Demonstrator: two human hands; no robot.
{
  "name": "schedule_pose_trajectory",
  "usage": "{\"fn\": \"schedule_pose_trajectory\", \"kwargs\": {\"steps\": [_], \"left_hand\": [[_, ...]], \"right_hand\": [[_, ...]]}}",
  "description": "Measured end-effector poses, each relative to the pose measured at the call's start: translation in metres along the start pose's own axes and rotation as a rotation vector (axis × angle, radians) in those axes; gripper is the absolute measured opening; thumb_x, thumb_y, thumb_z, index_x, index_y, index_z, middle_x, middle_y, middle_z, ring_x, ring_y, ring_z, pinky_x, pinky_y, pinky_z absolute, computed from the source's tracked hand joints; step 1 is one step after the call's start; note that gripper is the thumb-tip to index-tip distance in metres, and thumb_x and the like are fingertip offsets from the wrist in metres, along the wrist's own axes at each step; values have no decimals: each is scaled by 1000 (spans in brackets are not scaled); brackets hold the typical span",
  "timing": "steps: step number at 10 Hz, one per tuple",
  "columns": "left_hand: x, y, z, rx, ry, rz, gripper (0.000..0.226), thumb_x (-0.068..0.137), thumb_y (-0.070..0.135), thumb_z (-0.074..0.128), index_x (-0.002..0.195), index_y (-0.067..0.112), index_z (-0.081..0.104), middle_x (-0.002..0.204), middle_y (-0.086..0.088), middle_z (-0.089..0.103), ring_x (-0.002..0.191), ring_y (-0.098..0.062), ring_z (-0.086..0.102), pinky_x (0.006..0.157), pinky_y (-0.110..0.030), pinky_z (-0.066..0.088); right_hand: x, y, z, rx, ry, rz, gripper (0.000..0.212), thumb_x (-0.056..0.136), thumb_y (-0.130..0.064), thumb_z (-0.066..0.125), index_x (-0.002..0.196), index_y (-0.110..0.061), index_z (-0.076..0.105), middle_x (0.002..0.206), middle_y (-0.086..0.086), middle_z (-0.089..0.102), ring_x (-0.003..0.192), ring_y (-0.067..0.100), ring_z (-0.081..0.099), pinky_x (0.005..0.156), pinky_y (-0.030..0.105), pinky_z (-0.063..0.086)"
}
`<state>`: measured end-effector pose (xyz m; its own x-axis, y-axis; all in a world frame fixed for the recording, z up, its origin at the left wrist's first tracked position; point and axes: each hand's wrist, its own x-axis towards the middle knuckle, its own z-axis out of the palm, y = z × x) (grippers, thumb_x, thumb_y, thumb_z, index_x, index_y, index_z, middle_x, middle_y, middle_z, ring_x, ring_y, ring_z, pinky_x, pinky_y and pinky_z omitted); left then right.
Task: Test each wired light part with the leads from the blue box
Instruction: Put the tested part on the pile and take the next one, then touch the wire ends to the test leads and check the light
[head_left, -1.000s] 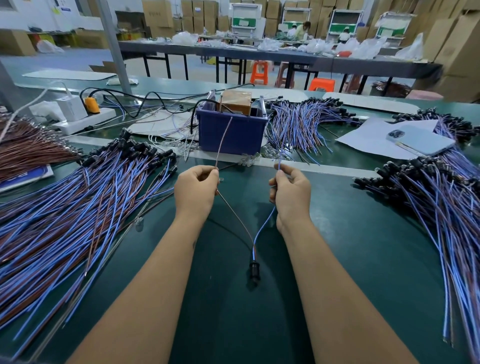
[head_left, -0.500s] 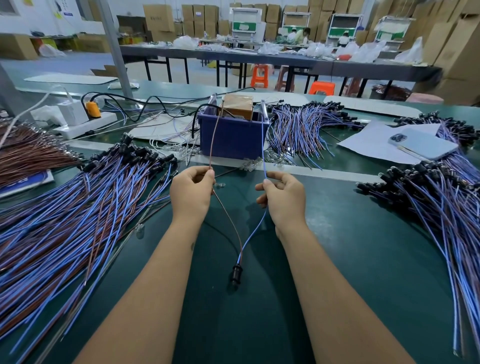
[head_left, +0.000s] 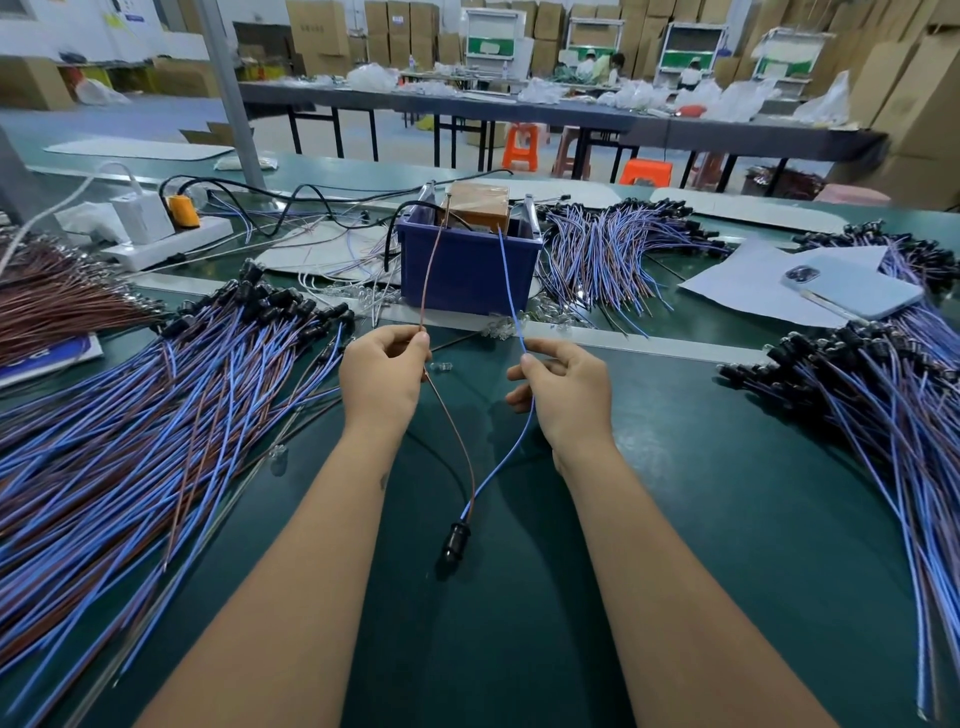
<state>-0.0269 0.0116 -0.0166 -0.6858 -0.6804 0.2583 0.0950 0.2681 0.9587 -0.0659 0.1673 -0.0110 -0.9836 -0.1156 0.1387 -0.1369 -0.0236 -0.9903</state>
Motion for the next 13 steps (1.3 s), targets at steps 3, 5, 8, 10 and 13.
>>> {"fn": "schedule_pose_trajectory", "kwargs": {"steps": [3,5,8,10,13], "left_hand": [[0,1,1,0,-34,42,15,92,14,61,83,24,67,67,8,65,48,3,52,53,-13,45],[1,0,4,-30,-49,37,12,92,11,61,86,18,69,67,7,64,46,3,52,50,-10,43],[1,-2,6,-41,-55,41,9,92,10,62,92,14,70,67,5,65,47,4,53,50,-9,44],[1,-2,7,-49,-63,34,9,92,10,62,92,13,70,67,6,64,47,5,53,50,-9,42],[0,-2,6,-39,-80,60,15,92,11,62,83,22,69,66,6,65,49,4,54,51,-10,44]], "right_hand": [[0,1,0,23,8,-9,17,96,-1,53,108,-12,58,73,9,65,43,10,60,47,23,52],[2,2,1,24,2,-5,19,95,-1,53,109,-13,59,71,7,64,43,11,60,46,22,50],[4,4,0,23,-9,3,23,95,0,52,110,-14,62,70,5,64,43,11,60,46,21,50],[5,4,0,3,-8,40,24,95,0,51,114,-13,62,72,7,63,42,10,59,46,20,50],[7,5,1,-8,0,51,25,96,-2,51,116,-13,62,73,8,64,43,11,60,47,21,51]]}}
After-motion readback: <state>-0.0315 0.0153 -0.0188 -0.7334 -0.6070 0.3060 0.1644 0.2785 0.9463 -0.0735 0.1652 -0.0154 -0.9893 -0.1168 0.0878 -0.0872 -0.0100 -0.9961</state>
